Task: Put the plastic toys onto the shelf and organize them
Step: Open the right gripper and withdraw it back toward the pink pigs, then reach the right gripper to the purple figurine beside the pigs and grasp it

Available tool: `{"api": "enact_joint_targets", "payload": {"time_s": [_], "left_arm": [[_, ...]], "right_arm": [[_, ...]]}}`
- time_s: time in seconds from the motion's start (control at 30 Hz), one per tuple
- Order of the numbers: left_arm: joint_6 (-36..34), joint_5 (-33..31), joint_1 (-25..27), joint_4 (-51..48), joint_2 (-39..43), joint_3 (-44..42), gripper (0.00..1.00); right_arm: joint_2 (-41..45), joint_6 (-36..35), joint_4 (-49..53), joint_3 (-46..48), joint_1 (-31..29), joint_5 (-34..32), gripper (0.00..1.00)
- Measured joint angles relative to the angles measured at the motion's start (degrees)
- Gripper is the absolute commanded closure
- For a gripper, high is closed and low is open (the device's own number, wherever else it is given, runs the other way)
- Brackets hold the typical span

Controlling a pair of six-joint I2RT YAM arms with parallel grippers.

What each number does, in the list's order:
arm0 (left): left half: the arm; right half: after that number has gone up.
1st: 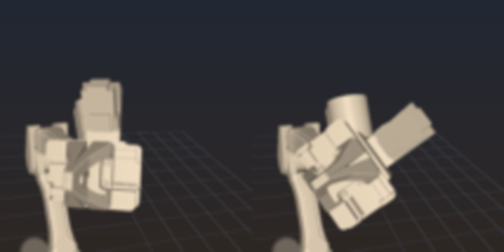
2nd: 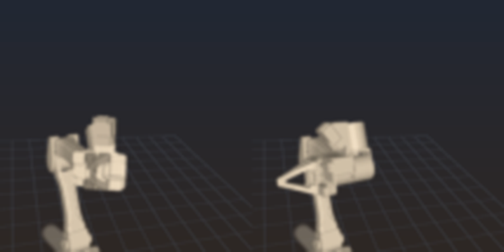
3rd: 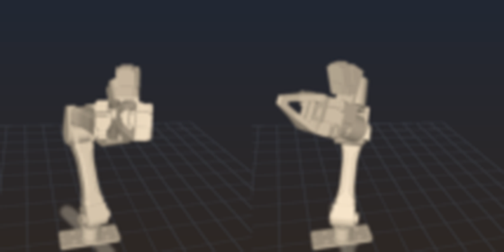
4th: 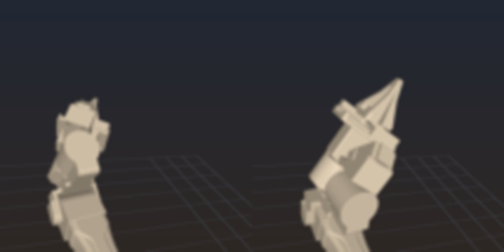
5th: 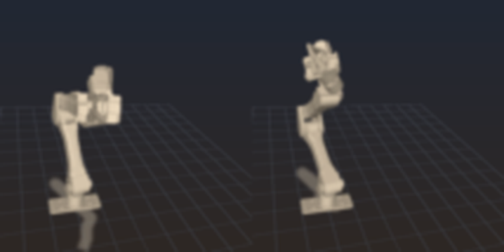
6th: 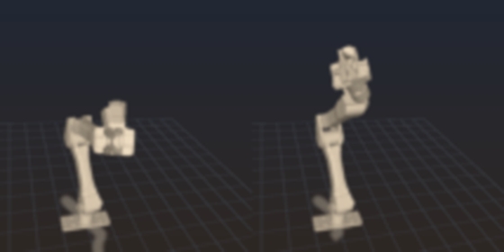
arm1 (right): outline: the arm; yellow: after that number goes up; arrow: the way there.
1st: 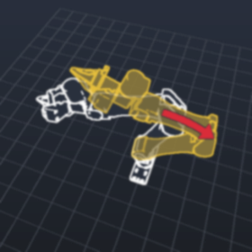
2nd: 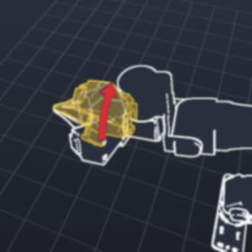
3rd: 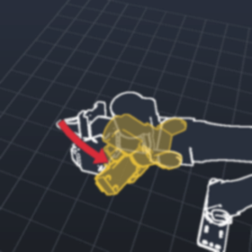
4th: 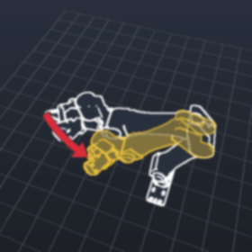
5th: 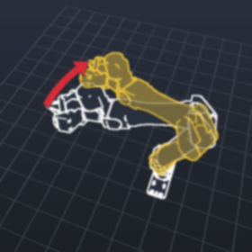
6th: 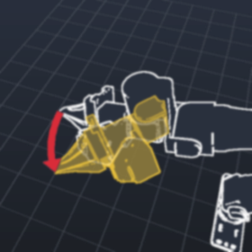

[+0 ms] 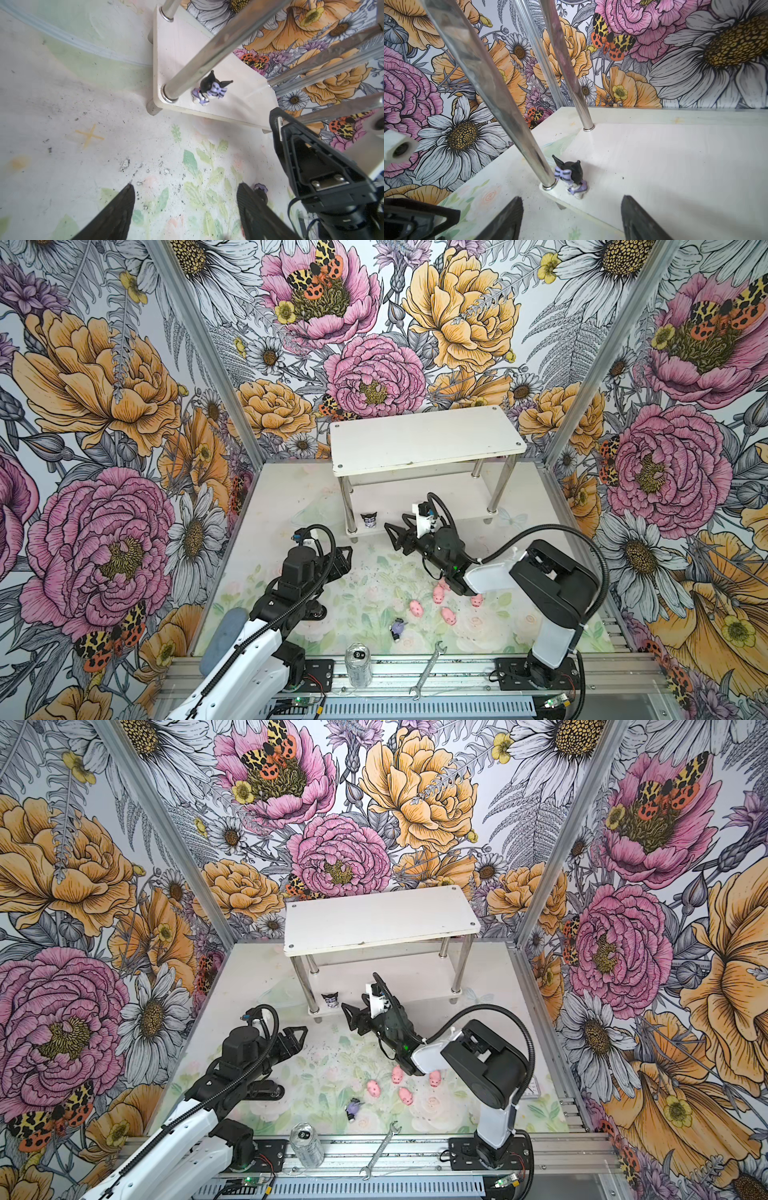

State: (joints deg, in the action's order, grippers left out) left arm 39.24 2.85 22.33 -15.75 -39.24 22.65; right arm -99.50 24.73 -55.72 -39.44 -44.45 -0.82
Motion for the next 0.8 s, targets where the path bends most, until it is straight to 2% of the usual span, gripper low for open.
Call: {"api": "enact_joint_targets", "payload": {"time_s": [0.1, 0.3, 0.43, 0.6, 0.73, 0.8], "left_arm": [[-0.3, -1.0, 4.4, -0.1, 0.2, -0.7, 0.21], [-0.6, -4.6, 14.5, -0.3, 0.2, -1.8, 0.21], [-0.3, -6.7, 18.4, 1.1, 0.2, -4.4, 0.21], [0.0, -9.0, 21.7, 3.4, -0.3, -6.3, 0.21], [0.1, -10.4, 24.7, 6.6, -3.3, -6.2, 0.21], [0.0, -11.0, 25.9, 7.6, -5.3, -6.1, 0.21]], "right_arm": [[7.9, 0.4, 10.0, 2.0, -1.4, -2.3, 0.26], [23.6, 4.2, 31.9, 5.6, -4.3, -6.6, 0.39], [34.6, 11.1, 46.5, 11.5, -4.4, -11.4, 0.51], [47.4, 21.3, 65.4, 15.5, -4.4, -16.0, 0.54], [50.6, 26.0, 75.6, 15.5, -4.3, -17.2, 0.56], [49.1, 27.0, 78.7, 15.0, -4.3, -17.0, 0.62]]}}
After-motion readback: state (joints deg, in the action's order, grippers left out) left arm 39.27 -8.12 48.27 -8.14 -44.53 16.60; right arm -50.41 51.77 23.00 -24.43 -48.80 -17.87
